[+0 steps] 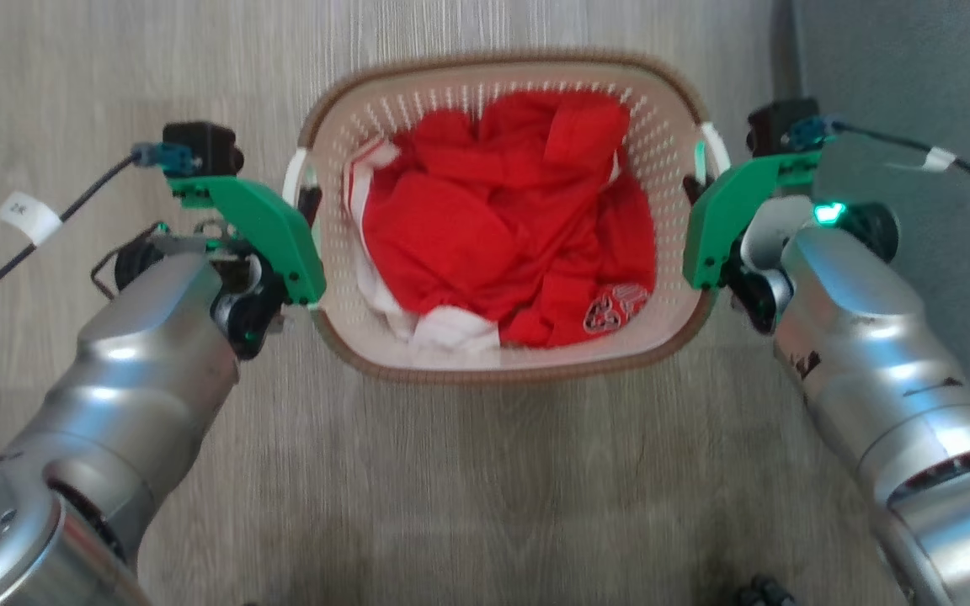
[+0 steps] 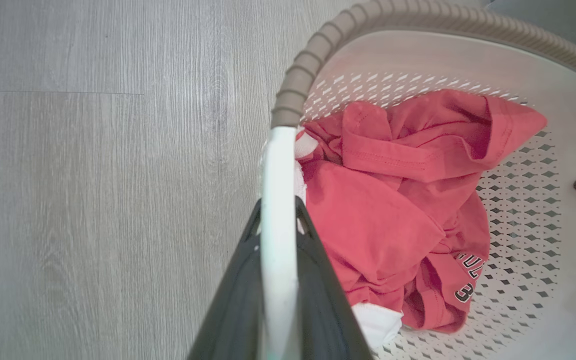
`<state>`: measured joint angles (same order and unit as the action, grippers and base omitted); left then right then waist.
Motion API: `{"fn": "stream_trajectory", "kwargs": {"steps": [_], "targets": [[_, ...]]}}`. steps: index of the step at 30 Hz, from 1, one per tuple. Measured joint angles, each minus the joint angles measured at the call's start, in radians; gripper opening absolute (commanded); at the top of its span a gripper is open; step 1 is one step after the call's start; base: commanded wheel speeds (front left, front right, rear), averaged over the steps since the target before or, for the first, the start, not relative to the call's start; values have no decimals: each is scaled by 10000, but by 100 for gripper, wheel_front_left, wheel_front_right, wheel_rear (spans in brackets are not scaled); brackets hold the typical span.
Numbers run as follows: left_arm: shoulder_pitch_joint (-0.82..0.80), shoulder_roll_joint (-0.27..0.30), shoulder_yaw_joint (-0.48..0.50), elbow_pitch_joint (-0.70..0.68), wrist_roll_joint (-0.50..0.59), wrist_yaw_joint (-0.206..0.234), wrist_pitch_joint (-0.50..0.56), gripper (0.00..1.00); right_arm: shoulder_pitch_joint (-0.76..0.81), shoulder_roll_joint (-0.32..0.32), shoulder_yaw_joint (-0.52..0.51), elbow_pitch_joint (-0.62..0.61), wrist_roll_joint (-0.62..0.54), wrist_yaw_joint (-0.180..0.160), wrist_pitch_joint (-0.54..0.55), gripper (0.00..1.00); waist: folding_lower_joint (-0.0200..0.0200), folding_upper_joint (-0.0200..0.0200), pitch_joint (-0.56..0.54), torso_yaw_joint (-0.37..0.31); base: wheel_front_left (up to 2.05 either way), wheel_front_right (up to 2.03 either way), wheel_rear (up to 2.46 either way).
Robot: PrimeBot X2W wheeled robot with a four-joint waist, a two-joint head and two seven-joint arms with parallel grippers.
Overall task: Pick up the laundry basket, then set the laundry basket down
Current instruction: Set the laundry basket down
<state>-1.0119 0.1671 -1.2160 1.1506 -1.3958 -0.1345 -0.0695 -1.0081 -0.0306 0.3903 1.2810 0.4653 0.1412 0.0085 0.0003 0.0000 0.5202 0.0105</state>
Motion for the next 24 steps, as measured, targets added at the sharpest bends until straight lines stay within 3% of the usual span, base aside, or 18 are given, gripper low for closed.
{"fn": "stream_trajectory", "kwargs": {"steps": [14,24], "targets": [[-873,-173,-94,59,420,-4,-1388,0,-740,-27,-1793,0,-2077,63,-1262,0,-1,0,2242,185,0,0,0],[-1240,-345,-82,128,675,-13,-1645,0,-967,-25,-3087,17,-3568,90,-1701,0,-1,0,3314,265,0,0,0]]}}
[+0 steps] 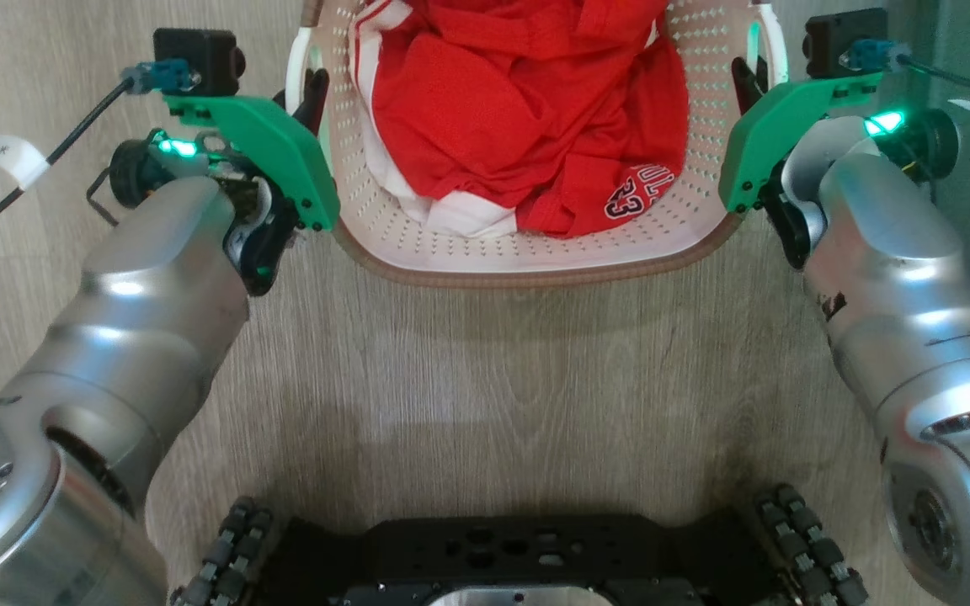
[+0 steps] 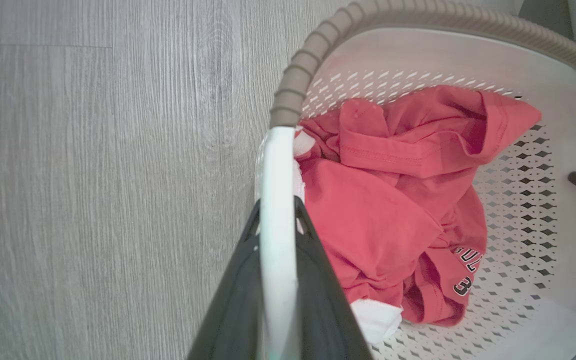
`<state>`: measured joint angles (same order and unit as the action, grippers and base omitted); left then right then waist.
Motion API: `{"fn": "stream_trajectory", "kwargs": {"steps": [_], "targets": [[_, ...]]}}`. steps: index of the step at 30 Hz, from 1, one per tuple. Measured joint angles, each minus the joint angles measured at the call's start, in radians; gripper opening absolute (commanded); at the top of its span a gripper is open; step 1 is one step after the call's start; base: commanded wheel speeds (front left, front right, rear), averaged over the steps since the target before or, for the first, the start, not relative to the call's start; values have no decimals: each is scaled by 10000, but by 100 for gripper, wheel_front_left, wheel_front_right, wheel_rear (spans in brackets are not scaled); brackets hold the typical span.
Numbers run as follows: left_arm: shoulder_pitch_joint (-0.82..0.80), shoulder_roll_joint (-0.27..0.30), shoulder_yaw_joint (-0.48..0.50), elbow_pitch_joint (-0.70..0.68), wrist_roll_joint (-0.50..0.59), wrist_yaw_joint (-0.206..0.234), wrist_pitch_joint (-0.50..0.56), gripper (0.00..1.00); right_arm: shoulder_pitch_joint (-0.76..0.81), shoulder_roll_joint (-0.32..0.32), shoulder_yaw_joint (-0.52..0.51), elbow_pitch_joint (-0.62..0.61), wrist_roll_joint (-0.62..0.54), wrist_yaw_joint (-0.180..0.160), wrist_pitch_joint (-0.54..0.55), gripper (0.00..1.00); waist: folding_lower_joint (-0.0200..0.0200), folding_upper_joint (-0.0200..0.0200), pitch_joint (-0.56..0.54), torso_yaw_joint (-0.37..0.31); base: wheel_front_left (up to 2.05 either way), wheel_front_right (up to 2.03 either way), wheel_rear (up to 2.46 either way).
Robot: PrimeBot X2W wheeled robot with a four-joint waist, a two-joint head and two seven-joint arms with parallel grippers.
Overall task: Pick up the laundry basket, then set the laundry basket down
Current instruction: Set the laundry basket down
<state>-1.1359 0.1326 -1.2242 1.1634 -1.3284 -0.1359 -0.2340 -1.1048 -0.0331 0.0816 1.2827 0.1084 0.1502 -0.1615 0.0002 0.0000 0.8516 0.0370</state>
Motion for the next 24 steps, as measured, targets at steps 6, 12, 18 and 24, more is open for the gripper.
{"fn": "stream_trajectory", "kwargs": {"steps": [6,12,18,24], "targets": [[-163,-82,90,-17,130,-2,-59,0,-169,8,-911,44,-928,12,-121,0,-2,0,410,35,0,0,0],[-194,-113,416,-98,462,0,-61,0,-204,90,-1799,50,-1799,46,-249,0,-2,0,641,83,0,0,0],[-194,-148,665,-96,807,2,-61,0,-203,201,-2512,-29,-2564,84,-249,0,-1,0,724,140,0,0,0],[-194,-224,803,-29,1235,2,-61,0,-191,263,-3172,-142,-3290,86,-242,0,-2,1,740,160,0,0,0]]}}
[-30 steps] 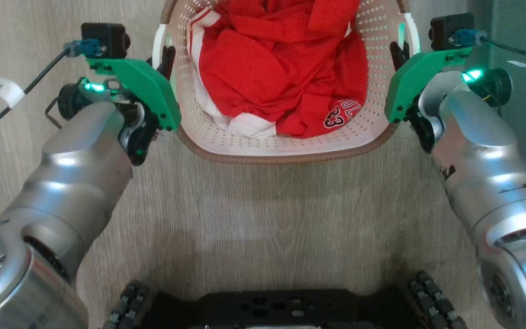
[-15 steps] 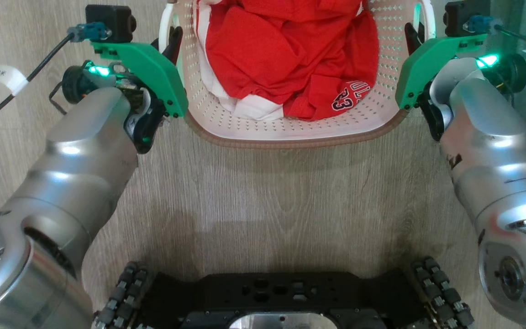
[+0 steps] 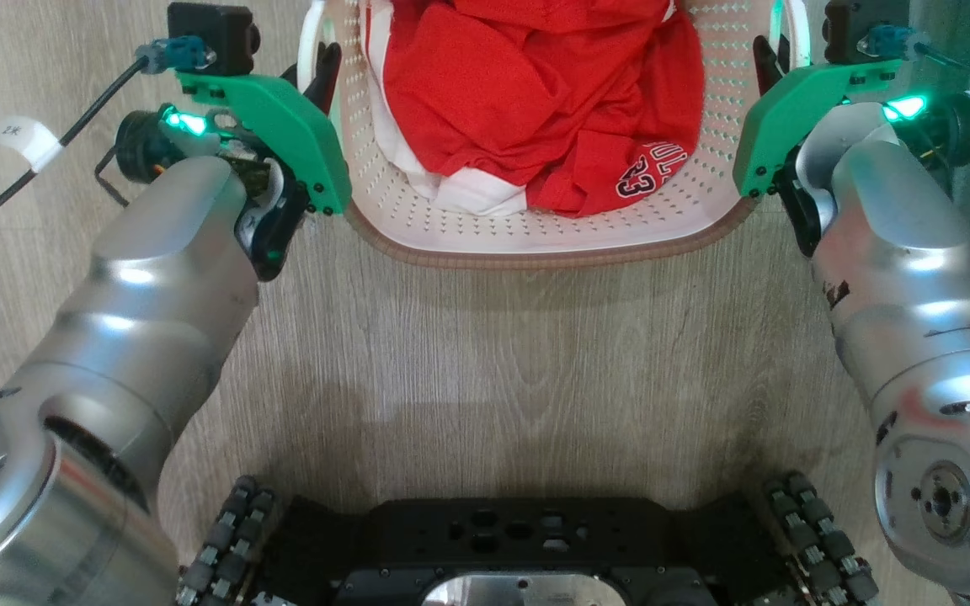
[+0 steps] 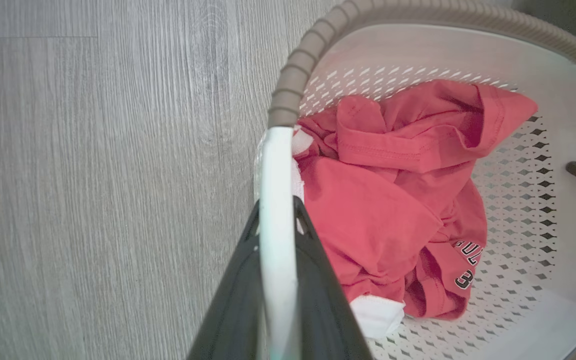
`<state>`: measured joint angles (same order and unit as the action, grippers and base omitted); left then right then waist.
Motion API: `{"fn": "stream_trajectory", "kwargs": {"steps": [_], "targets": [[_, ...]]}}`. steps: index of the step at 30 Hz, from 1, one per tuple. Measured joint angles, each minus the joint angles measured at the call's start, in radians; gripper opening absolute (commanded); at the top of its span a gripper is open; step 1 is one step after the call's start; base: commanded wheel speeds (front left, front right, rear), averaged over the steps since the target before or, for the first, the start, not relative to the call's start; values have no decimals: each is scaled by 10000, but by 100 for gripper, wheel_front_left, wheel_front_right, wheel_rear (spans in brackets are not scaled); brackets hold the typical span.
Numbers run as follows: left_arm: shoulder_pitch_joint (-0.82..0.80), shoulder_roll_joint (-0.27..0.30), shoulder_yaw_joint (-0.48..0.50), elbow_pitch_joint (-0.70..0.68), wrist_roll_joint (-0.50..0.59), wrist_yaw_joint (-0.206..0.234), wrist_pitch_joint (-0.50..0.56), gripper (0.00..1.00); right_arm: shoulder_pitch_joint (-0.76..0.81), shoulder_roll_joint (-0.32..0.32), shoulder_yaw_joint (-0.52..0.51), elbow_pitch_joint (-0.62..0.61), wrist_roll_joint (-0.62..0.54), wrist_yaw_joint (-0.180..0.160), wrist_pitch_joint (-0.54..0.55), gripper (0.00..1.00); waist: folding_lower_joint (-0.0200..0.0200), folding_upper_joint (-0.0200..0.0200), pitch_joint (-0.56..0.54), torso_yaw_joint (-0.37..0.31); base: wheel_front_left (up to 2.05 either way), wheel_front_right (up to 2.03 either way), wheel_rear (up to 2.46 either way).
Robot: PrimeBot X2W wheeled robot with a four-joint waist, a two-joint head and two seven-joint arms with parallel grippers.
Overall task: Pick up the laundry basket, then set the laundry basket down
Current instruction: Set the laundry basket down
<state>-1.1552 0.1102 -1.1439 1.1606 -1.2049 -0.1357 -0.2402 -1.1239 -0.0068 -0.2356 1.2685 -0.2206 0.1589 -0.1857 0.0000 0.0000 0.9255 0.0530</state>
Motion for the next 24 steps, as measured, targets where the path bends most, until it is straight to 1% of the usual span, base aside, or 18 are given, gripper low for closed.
{"fn": "stream_trajectory", "kwargs": {"steps": [5,15,16,17,18,19,20,24], "targets": [[0,-100,236,84,259,0,0,0,0,23,-255,-12,-203,2,4,0,0,0,8,26,0,0,0],[57,-176,439,144,449,12,0,0,0,19,-174,146,-159,2,-96,0,0,0,-108,75,0,0,0],[82,-176,435,142,449,13,0,13,0,19,-146,159,-144,2,-96,0,0,0,-124,72,0,0,0],[108,-176,410,138,447,12,0,40,0,13,-90,192,-77,2,-90,0,0,0,-141,74,0,0,0],[116,-174,391,111,439,-12,-2,97,8,-31,19,236,27,-6,-82,17,0,0,-157,90,0,0,0],[110,-134,389,107,391,-4,0,100,23,-123,130,272,136,-38,-81,60,0,1,-167,107,0,0,0],[101,-38,337,75,380,-13,6,100,42,-263,238,305,247,-171,-82,100,0,1,-170,124,0,0,0],[92,19,219,-119,201,-40,12,100,40,-621,980,314,978,-198,-96,100,-1,0,-174,177,0,0,0]]}}
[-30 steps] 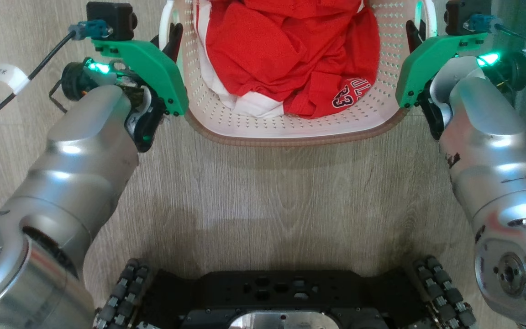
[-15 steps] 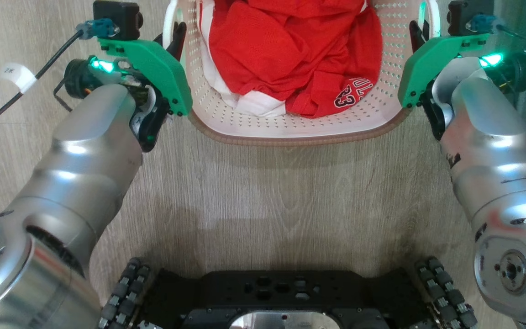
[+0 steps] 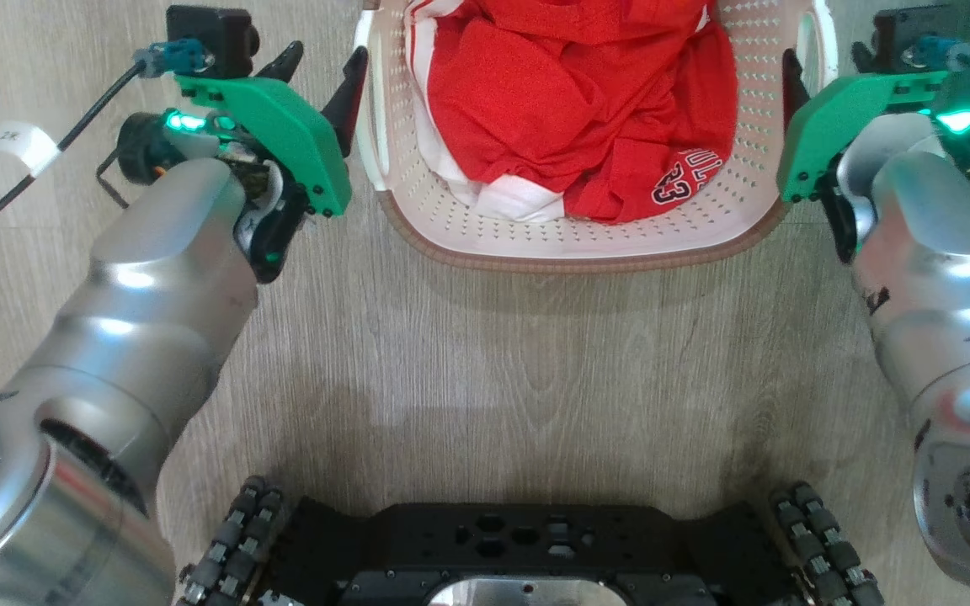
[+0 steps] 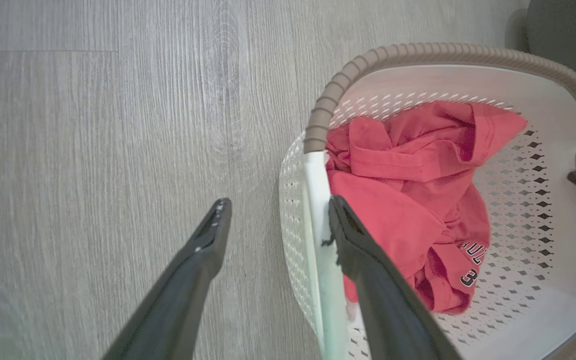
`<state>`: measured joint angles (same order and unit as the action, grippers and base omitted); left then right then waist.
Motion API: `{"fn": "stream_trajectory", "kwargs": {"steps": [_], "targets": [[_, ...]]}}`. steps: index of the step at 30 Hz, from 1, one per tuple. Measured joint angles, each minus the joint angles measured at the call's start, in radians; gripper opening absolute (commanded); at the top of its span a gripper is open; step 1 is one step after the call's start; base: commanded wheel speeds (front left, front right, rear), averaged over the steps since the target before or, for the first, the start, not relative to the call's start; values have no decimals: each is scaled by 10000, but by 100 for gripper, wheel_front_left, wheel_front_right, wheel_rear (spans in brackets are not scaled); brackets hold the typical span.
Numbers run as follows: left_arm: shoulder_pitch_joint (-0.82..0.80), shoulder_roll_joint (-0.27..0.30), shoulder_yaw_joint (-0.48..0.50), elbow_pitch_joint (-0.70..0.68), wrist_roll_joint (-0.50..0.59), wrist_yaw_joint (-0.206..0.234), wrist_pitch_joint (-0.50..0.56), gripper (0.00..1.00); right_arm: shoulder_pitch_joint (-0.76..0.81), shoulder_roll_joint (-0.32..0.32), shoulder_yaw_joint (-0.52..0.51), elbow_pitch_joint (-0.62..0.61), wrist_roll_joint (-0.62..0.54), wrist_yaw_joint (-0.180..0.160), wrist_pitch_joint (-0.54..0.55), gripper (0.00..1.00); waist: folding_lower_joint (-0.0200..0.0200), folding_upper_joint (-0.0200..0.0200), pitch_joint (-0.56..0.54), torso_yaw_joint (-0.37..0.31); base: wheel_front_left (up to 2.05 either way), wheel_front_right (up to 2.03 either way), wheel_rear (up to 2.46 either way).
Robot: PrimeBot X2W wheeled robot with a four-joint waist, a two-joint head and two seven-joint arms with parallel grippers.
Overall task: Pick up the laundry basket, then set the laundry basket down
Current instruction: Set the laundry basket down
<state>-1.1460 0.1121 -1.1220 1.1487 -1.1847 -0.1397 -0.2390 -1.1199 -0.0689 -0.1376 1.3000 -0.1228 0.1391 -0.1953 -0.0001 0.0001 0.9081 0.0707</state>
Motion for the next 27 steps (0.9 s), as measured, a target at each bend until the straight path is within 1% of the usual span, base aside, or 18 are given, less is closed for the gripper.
{"fn": "stream_trajectory", "kwargs": {"steps": [4,9,14,16,17,18,21,27], "targets": [[4,151,-63,6,-148,61,0,100,2,-21,763,4,677,0,-10,100,0,0,-40,2,0,0,0],[9,222,-148,4,-328,79,-13,100,6,-23,1335,6,1237,0,-52,100,1,0,-186,-30,0,0,0],[62,238,-125,31,-332,79,-104,100,93,-23,1490,4,1396,0,-314,100,0,0,-523,-60,0,0,0],[177,265,21,0,-326,79,-121,100,257,-23,1501,-44,1429,0,-414,100,0,0,-748,-75,0,0,0],[324,341,326,-67,-244,79,-121,100,492,-21,1486,-125,1429,0,-456,100,0,0,-1003,-87,0,0,0],[324,341,326,-67,-244,79,-121,100,492,-21,1486,-125,1429,0,-456,100,0,0,-1003,-87,0,0,0],[491,550,1039,-318,295,81,-130,100,858,-23,1394,-481,1406,0,-533,100,0,0,-1394,-102,0,0,0],[1159,723,2945,-1279,2023,150,-132,100,1706,-17,1101,-2452,1369,0,-545,100,0,0,-2120,-88,0,0,0]]}}
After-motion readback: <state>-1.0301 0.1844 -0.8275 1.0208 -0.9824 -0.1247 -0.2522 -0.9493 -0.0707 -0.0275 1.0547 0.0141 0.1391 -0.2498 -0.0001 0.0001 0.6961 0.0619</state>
